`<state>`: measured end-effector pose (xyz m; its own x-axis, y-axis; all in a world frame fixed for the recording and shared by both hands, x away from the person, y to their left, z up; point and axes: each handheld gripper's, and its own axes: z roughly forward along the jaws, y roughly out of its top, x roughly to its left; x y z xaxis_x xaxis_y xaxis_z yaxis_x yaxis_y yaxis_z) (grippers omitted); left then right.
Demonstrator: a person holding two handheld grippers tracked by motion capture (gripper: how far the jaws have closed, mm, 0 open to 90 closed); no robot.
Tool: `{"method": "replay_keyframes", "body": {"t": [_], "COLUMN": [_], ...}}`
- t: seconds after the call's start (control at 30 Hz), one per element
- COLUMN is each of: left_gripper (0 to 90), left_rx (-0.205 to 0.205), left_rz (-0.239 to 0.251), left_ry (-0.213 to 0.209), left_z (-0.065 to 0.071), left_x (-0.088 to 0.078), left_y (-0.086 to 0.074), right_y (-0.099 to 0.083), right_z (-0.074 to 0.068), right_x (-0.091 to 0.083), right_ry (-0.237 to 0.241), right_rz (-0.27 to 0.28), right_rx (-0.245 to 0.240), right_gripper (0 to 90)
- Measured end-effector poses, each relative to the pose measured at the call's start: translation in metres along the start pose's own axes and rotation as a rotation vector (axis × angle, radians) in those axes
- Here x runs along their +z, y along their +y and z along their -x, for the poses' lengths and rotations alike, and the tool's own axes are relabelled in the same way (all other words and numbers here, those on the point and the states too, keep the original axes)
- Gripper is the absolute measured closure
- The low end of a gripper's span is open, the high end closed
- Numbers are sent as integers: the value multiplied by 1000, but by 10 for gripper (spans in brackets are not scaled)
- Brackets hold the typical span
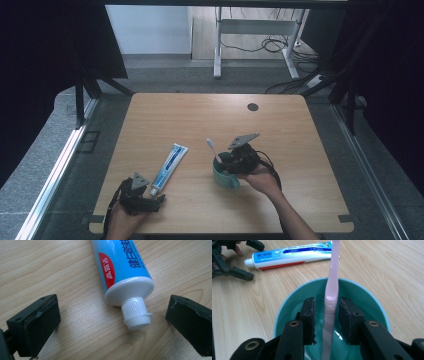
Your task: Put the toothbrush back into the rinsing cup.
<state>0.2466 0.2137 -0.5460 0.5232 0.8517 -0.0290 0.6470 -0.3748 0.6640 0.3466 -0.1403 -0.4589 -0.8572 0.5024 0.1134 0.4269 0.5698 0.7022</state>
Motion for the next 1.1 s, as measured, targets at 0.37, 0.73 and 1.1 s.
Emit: {"method": "replay_keyframes", "body": {"t": [0.37,0.73,1.1], "left_gripper": [0,0,0], "left_rx": [2,2,1], "left_rz": [0,0,1], "left_ry": [0,0,0], "left_z": [0,0,0], "left_x": [0,0,0], "left_y": [0,0,0], "right_y": [8,13,8], "right_z": [-4,-4,2], "right_x": [-13,-27,-40], "right_ry": [-8,-20,-79], "right_rz": [11,19,22], "right_rx": [-18,-24,-19], "right_gripper": [603,444,196]}}
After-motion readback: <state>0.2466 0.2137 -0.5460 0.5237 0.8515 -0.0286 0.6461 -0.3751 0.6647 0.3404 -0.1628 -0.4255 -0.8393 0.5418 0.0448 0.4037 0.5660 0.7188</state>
